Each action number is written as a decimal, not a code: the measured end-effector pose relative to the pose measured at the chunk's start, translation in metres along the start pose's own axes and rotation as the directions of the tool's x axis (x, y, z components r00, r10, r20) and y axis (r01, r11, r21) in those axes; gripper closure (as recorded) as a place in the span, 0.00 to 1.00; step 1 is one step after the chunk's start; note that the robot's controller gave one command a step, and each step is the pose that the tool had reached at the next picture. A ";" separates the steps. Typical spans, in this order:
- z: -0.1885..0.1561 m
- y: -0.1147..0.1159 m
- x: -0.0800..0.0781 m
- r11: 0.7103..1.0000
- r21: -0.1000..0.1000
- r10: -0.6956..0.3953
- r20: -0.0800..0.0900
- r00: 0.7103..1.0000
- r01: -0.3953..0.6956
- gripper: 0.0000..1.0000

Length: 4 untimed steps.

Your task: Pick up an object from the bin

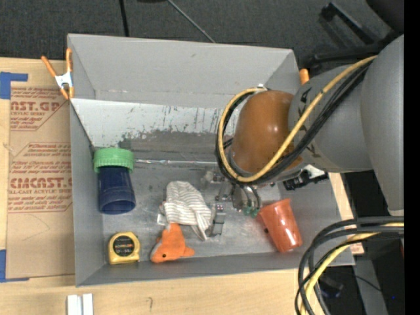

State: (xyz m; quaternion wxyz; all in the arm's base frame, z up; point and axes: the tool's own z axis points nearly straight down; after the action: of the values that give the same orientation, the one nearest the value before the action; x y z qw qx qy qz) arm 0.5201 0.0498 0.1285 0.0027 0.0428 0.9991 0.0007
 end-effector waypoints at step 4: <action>0.058 0.025 0.040 0.998 0.002 0.070 -0.004 0.998 -0.070 1.00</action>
Offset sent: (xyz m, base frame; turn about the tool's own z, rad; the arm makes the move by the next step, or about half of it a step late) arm -0.0176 0.0236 -0.0099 0.0847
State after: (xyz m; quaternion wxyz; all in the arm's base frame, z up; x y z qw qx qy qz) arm 0.4831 0.0784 0.0700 0.0006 0.0777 0.9970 0.0001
